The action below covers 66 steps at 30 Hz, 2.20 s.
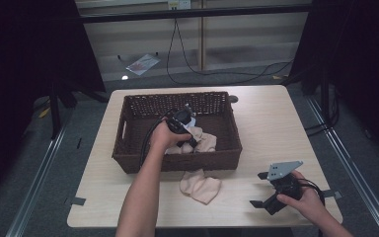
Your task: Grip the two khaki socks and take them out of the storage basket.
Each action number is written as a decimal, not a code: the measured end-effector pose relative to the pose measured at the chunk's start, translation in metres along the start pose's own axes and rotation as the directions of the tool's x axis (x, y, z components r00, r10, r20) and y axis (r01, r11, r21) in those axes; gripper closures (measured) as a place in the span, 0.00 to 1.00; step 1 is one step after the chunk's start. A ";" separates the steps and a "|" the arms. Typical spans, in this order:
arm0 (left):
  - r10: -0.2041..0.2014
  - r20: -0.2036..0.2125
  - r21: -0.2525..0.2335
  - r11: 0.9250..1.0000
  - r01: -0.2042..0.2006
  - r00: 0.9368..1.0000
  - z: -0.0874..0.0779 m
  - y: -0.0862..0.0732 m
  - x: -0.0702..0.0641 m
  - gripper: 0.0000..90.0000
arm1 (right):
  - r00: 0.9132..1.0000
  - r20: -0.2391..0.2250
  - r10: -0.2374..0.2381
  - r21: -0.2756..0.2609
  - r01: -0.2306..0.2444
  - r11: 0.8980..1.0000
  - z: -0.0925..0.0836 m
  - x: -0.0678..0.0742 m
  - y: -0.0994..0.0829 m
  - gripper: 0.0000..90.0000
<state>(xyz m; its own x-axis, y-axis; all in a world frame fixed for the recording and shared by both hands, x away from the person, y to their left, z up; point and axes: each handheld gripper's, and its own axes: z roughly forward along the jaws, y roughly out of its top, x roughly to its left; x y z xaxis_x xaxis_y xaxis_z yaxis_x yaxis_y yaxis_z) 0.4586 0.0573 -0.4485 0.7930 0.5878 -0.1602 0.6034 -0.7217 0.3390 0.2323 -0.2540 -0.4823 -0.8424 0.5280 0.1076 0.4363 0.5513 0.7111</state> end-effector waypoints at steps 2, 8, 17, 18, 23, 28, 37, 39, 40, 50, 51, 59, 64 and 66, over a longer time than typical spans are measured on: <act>-0.002 -0.012 0.005 1.000 0.002 1.000 -0.001 0.000 0.000 0.34 | 1.000 0.004 0.004 -0.001 -0.004 1.000 0.000 0.000 0.000 0.01; -0.052 0.024 0.051 0.997 0.051 0.998 -0.013 -0.001 0.000 0.88 | 1.000 0.001 0.006 0.000 -0.006 1.000 -0.001 0.000 0.000 0.01; -0.097 0.085 0.018 0.995 0.096 0.992 -0.047 0.001 -0.005 0.93 | 1.000 0.001 0.006 -0.002 -0.006 1.000 -0.001 0.000 0.000 0.01; -0.097 0.097 0.014 0.995 0.096 0.991 -0.052 0.001 -0.005 0.93 | 1.000 0.001 0.005 -0.001 -0.005 1.000 -0.001 0.000 0.000 0.01; -0.114 0.119 -0.001 0.993 0.114 0.986 -0.078 0.002 -0.008 0.93 | 1.000 0.002 0.004 -0.002 -0.004 1.000 -0.001 0.000 0.000 0.01; -0.103 0.119 -0.032 0.994 0.108 0.987 -0.098 0.003 -0.009 0.93 | 1.000 0.002 0.001 -0.004 0.000 1.000 0.000 0.000 0.000 0.01; -0.107 0.144 -0.041 0.993 0.114 0.984 -0.119 0.002 -0.011 0.93 | 1.000 0.001 0.000 -0.002 0.000 1.000 0.000 0.000 0.001 0.01; -0.109 0.146 -0.032 0.993 0.115 0.983 -0.122 0.002 -0.012 0.93 | 1.000 0.002 -0.004 -0.001 0.004 1.000 0.000 -0.001 0.000 0.01; -0.111 0.156 -0.034 0.992 0.118 0.981 -0.124 0.002 -0.012 0.93 | 1.000 0.002 -0.004 -0.002 0.004 1.000 0.000 0.000 0.000 0.01; -0.095 0.191 -0.044 0.994 0.105 0.977 -0.142 -0.001 -0.014 0.93 | 1.000 0.001 0.002 -0.002 -0.002 1.000 0.000 0.000 0.001 0.01; -0.092 0.191 -0.046 0.994 0.102 0.977 -0.143 -0.002 -0.014 0.93 | 1.000 0.001 0.002 -0.002 -0.002 1.000 0.000 0.000 0.001 0.01; -0.063 0.223 -0.066 0.995 0.079 0.973 -0.158 -0.004 -0.021 0.93 | 1.000 0.003 -0.002 -0.002 0.002 1.000 0.001 -0.001 0.001 0.01; -0.037 0.212 -0.052 0.997 0.049 0.977 -0.164 -0.003 -0.026 0.93 | 1.000 -0.002 0.000 0.000 0.000 1.000 0.001 0.000 0.001 0.01; -0.035 0.214 -0.061 0.997 0.049 0.976 -0.166 -0.004 -0.029 0.93 | 1.000 -0.002 0.000 0.000 0.000 1.000 0.001 0.000 0.001 0.01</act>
<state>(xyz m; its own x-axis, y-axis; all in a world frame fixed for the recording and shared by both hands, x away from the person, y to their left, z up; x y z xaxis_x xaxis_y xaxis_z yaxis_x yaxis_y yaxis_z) 0.4195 0.1038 -0.2917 0.7708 0.5207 -0.3670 0.6355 -0.6684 0.3865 0.2334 -0.2526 -0.4825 -0.8429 0.5269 0.1087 0.4363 0.5511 0.7113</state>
